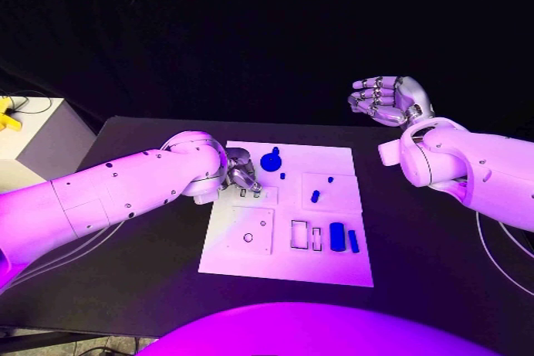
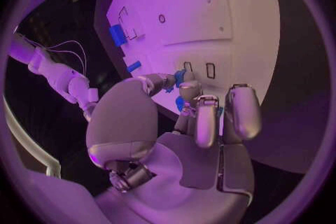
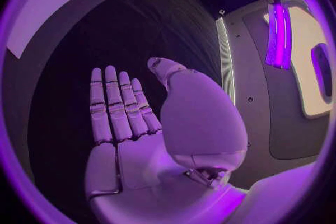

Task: Assemble the parts on the task board

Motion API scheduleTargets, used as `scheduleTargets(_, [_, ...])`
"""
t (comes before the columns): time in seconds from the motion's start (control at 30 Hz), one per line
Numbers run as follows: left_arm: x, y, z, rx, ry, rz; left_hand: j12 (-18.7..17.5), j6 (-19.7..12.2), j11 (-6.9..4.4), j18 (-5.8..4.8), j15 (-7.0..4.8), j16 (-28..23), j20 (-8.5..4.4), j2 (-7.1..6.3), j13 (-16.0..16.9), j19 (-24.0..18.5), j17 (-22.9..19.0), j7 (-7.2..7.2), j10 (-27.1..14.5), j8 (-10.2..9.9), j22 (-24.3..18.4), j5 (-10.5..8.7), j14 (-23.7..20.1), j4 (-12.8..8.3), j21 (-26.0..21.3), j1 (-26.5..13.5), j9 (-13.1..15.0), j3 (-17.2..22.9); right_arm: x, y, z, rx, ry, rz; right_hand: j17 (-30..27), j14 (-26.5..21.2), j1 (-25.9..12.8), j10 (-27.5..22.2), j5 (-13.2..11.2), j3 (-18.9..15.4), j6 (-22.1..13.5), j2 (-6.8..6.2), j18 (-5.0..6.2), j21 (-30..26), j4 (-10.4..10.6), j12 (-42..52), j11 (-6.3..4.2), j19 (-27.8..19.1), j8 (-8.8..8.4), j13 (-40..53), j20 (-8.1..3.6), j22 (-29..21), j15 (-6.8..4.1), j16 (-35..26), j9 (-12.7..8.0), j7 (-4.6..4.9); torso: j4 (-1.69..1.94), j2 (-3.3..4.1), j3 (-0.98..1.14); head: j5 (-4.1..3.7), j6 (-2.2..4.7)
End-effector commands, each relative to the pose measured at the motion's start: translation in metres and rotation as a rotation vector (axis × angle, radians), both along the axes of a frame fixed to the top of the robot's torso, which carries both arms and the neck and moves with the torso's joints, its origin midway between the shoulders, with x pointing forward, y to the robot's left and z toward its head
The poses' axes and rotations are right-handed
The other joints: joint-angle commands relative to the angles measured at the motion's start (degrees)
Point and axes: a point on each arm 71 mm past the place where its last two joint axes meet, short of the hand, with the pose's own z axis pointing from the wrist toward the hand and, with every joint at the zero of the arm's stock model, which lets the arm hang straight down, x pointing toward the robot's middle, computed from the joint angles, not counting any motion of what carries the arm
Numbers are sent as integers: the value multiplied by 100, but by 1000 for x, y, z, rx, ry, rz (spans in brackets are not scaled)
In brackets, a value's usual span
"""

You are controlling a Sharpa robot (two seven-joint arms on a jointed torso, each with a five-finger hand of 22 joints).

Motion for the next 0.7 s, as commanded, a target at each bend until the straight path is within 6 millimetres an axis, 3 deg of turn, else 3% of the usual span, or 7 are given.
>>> scheduleTargets(0.03, [0,-2,0,-6,-2,-18,32,71,-13,-32,-51,18,-13,54,2,13,1263,-38,28,27,4,38,519,-1342,30,-26,12,1368,0,2,1,12,-5,31,-7,-30,-53,-6,17,-17,9,17,37,9,-27,-22,40,40,-20,-5,-8,-8,16,-20,-9,396,3,3,4,4,0])
scheduleTargets(0.6, [-2,-1,-4,-5,17,-27,31,71,-13,-32,-51,18,-13,53,1,13,1262,-39,28,27,5,37,519,-1342,30,-29,14,1371,0,2,0,12,-8,30,-20,-32,-53,2,19,-19,13,19,35,7,-36,-37,41,44,-23,-4,-7,-17,17,-19,-12,401,-3,-5,7,9,0])
scheduleTargets(0.7, [-3,-1,-4,-5,19,-31,31,71,-13,-32,-51,18,-13,53,1,13,1262,-39,28,27,5,37,519,-1342,30,-29,14,1371,0,2,0,12,-7,31,-23,-31,-53,7,20,-19,16,20,35,6,-38,-40,41,45,-23,-3,-7,-20,17,-18,-13,403,-2,-4,7,39,0])
